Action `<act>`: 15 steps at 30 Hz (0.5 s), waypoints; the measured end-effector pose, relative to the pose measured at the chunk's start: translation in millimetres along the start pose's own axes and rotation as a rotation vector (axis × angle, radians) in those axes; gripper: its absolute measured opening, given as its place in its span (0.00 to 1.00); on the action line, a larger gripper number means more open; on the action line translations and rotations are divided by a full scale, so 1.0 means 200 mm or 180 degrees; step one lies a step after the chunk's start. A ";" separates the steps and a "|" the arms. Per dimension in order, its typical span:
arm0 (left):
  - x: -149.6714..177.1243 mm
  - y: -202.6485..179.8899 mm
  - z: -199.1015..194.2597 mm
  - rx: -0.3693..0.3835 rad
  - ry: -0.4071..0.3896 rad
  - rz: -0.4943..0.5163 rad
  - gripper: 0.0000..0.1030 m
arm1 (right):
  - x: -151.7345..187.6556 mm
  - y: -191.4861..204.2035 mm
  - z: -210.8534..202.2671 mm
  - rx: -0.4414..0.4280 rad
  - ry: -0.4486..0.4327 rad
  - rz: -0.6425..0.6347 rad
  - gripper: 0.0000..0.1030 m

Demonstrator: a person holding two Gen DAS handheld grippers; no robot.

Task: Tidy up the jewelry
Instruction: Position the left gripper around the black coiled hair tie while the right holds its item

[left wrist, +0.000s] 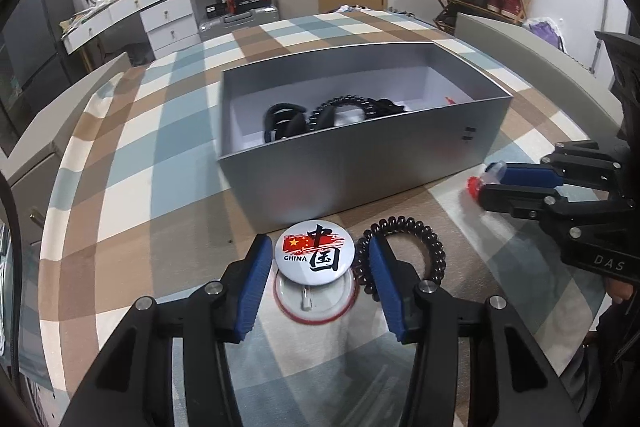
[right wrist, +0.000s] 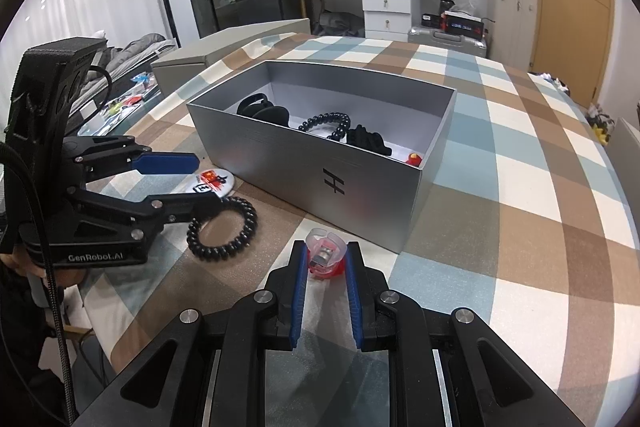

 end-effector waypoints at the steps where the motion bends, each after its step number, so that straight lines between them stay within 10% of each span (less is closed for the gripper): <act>1: 0.00 0.00 0.00 0.0012 -0.0003 0.0001 0.43 | 0.00 0.00 0.00 0.0001 0.0002 -0.0001 0.17; 15: 0.00 0.04 -0.01 -0.0164 -0.0032 0.0116 0.43 | 0.00 0.00 0.00 -0.0005 0.0005 0.0003 0.17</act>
Point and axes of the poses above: each gripper's, at about its wrist camera, not at the fingertips, and z roughly the way its jaws point, y to its left, x to its underside, the point moved 8 cm from there along z, roughly the way its jaws point, and after that the axes turned 13 degrees about z, right-handed, at the moved point
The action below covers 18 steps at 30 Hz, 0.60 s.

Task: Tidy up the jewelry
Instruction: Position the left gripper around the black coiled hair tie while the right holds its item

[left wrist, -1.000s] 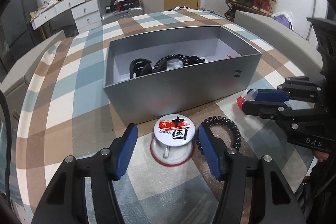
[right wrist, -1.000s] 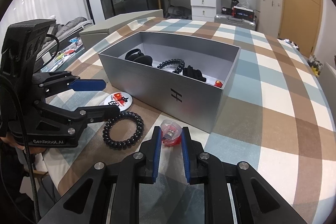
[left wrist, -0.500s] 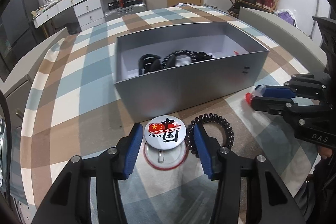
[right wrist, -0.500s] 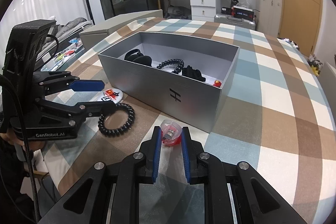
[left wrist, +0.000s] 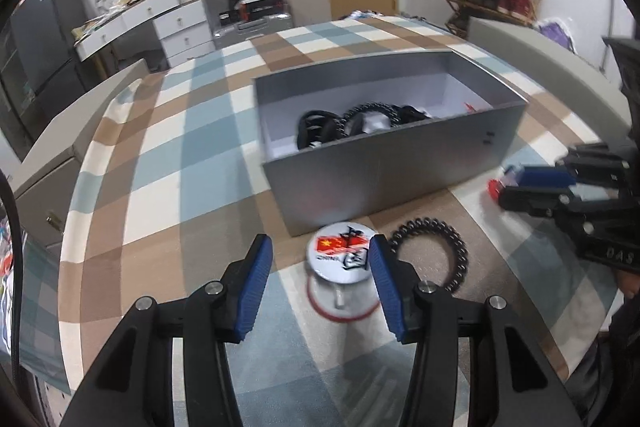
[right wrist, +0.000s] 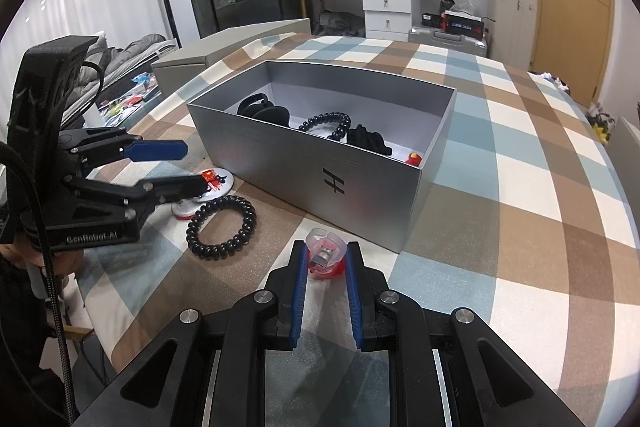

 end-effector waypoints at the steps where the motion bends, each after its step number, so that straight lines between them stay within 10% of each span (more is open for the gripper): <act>1: 0.00 -0.02 0.00 0.0002 0.0006 0.0071 0.43 | 0.00 0.00 0.00 0.0001 0.0000 0.0003 0.17; 18: 0.00 0.00 0.00 0.0046 0.0005 0.0052 0.43 | 0.00 0.00 0.00 -0.0002 -0.0001 0.0007 0.17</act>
Point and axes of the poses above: each gripper's, at about its wrist camera, not at the fingertips, and z roughly the way its jaws point, y to its left, x to its underside, the point moved 8 cm from there along z, roughly the way its jaws point, and after that the axes turned 13 degrees about z, right-handed, at the moved point
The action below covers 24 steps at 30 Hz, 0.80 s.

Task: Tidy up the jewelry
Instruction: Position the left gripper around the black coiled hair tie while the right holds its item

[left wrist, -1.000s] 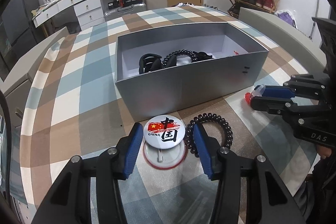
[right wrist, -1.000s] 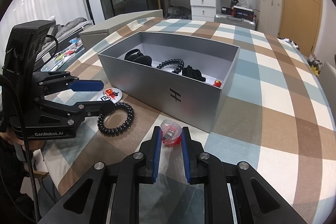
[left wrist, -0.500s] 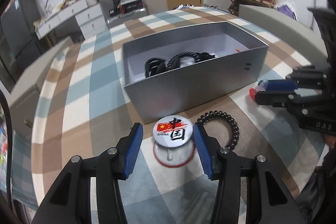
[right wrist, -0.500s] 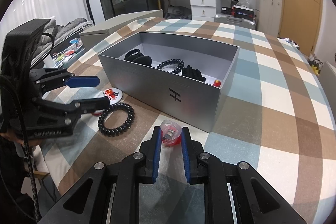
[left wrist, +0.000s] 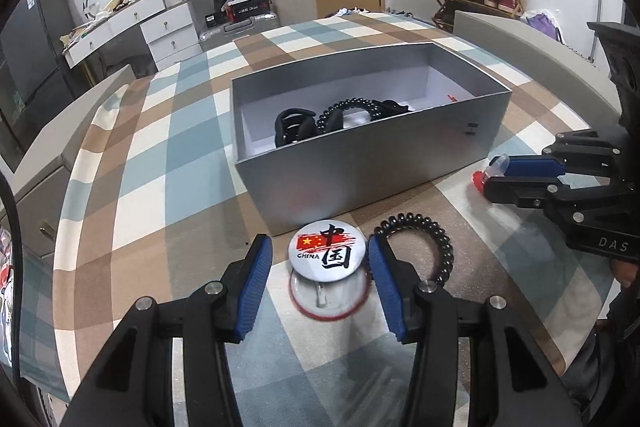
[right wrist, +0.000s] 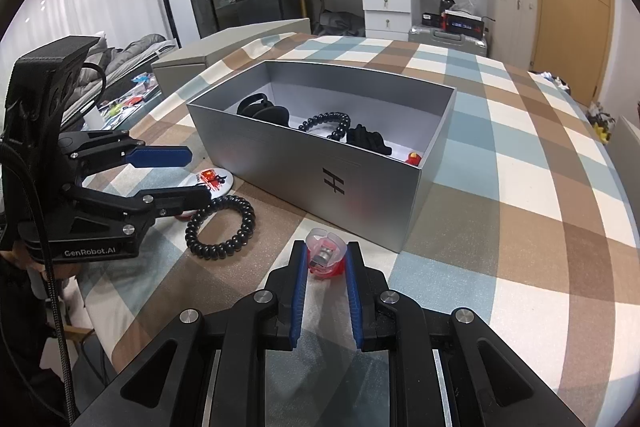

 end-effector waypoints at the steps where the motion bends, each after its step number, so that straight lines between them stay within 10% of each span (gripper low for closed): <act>1: 0.00 0.00 0.00 -0.0010 -0.0004 -0.0005 0.43 | 0.00 0.00 0.00 -0.0001 -0.0002 0.0001 0.17; 24: 0.00 -0.04 0.01 0.0364 0.0012 -0.0063 0.43 | 0.00 0.00 0.00 -0.0005 0.0005 0.0002 0.17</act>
Point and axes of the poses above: each gripper's, at about its wrist camera, not at the fingertips, and z roughly the way its jaws point, y to its left, x to its underside, the point moved 8 cm from there along z, roughly the way its jaws point, and after that the axes turned 13 degrees about z, right-handed, at the moved point
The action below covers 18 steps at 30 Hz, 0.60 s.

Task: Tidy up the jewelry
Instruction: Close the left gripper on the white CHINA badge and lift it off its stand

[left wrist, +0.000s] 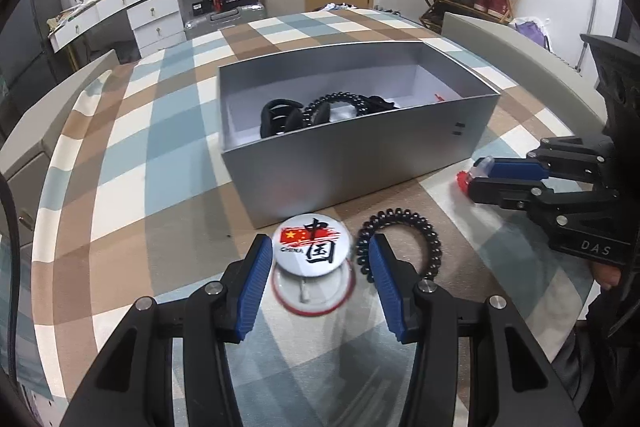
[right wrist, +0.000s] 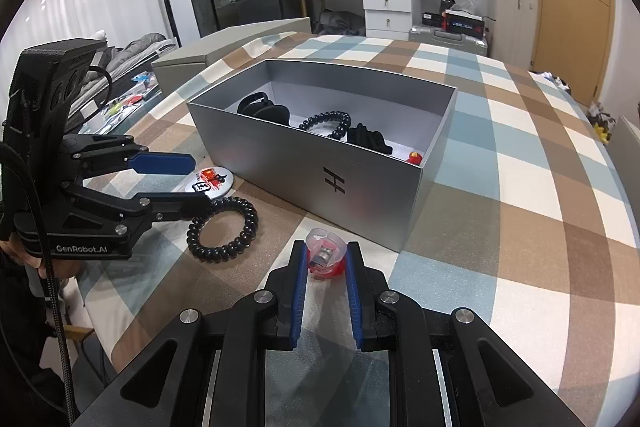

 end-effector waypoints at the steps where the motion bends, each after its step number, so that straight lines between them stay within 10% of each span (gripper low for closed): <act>1: 0.00 -0.01 0.00 0.0007 0.0012 0.0026 0.43 | 0.00 0.00 0.00 -0.0002 0.0002 -0.0002 0.17; 18: 0.02 0.06 0.01 -0.0230 0.0041 0.0000 0.43 | 0.01 0.00 0.00 -0.0009 0.0007 -0.0011 0.17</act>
Point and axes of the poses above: each gripper's, at about its wrist camera, not at the fingertips, and z roughly the way its jaws point, y to its left, x to its underside, the point moved 8 cm from there along z, roughly the way its jaws point, and after that the axes turned 13 degrees about z, right-handed, at the moved point
